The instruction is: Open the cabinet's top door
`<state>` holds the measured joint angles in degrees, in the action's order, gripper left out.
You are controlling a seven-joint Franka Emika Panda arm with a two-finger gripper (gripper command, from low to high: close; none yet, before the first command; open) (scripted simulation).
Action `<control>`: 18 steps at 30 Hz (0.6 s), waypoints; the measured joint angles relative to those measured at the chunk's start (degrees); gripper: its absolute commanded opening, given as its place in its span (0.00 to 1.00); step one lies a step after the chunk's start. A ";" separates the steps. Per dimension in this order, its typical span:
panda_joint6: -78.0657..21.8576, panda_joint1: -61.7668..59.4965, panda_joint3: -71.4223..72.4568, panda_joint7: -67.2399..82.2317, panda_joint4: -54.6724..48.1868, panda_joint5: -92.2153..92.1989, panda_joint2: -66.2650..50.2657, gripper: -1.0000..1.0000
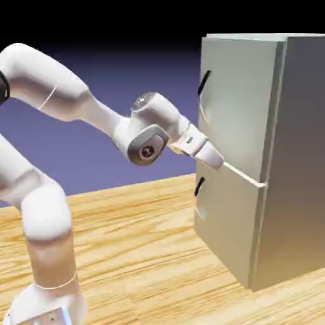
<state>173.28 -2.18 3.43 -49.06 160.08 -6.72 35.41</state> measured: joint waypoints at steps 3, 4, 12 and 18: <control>-0.81 -3.19 3.81 -7.34 -1.02 -7.48 3.06 0.50; -1.08 -4.26 5.08 -9.79 -1.37 -9.97 4.08 0.50; -3.25 -12.77 15.25 -29.36 -4.10 -29.91 12.23 0.50; -4.87 -19.15 22.88 -44.04 -6.15 -44.86 18.34 0.50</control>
<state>168.40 -21.33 26.30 -93.10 153.93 -51.58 53.75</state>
